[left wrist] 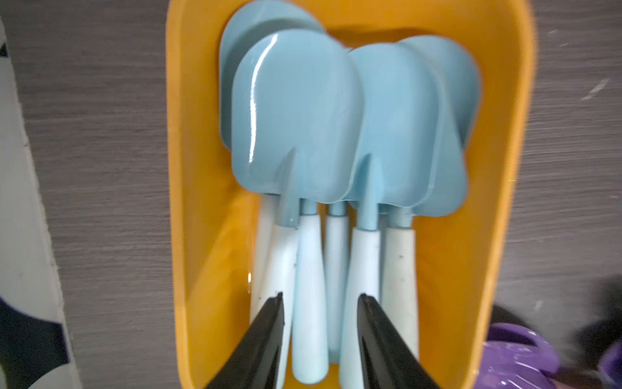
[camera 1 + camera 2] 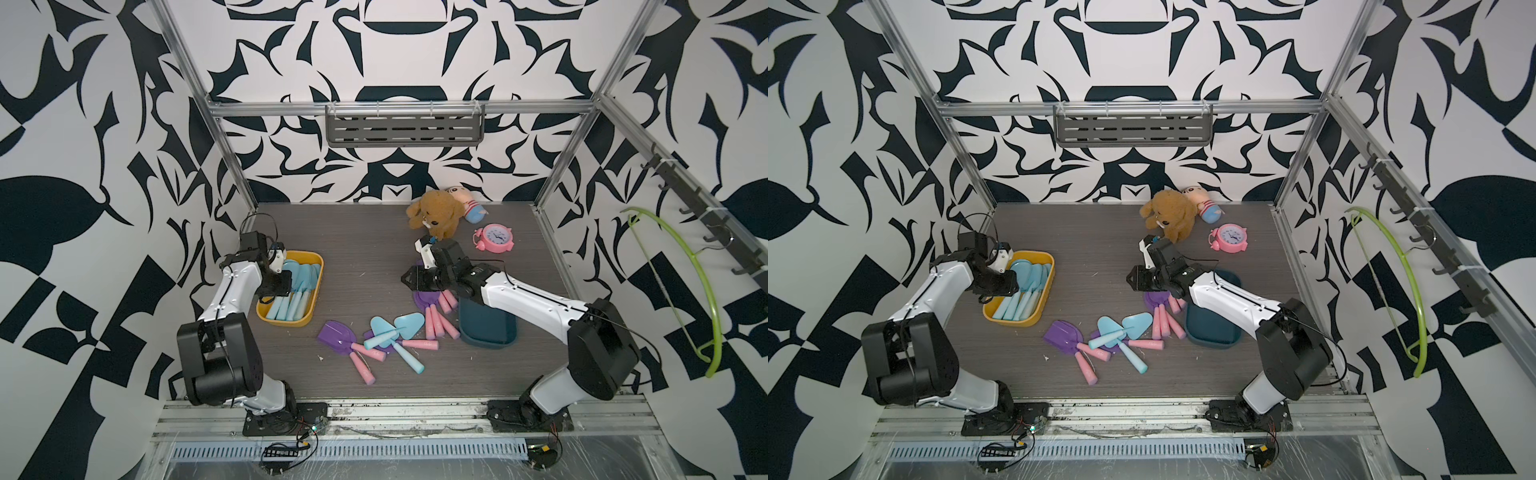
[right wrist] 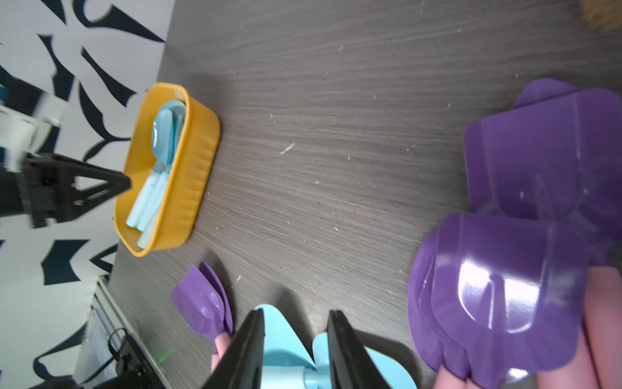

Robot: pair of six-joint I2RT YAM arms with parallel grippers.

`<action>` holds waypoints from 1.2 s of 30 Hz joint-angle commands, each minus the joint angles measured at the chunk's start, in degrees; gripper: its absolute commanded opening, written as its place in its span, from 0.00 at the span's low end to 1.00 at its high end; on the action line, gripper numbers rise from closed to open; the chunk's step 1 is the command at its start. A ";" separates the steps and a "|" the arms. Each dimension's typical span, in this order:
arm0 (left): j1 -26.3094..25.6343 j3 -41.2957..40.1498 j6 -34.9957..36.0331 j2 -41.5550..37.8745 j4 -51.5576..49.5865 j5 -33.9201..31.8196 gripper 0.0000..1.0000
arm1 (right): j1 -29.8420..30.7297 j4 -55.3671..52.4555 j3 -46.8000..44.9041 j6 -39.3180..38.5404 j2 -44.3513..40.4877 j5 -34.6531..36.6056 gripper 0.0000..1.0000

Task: Sort the small shovels by color and place them into the storage box
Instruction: Place the shovel in the storage box, then pick up the shovel from the center of the board.

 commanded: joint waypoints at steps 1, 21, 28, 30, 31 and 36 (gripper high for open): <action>0.24 -1.70 2.05 -4.27 -1.36 13.01 0.44 | 0.14 -5.85 4.11 -5.00 -1.23 -0.01 0.36; -45.47 7.86 10.58 9.29 -12.81 13.23 0.45 | -0.23 -10.15 -1.70 2.54 -6.97 9.96 0.35; -54.02 8.56 9.56 16.19 -13.41 10.52 0.46 | -1.17 -11.02 -4.96 4.60 -10.61 12.21 0.35; -54.77 8.56 9.25 17.05 -12.81 8.39 0.47 | -1.22 -11.68 -4.92 4.54 -11.09 12.62 0.35; -54.81 8.62 9.01 17.53 -12.54 7.35 0.47 | -1.34 -11.90 -4.88 4.53 -11.24 12.68 0.35; -54.80 8.82 8.29 19.58 -11.83 6.07 0.46 | -1.48 -11.99 -4.97 4.41 -11.91 12.72 0.35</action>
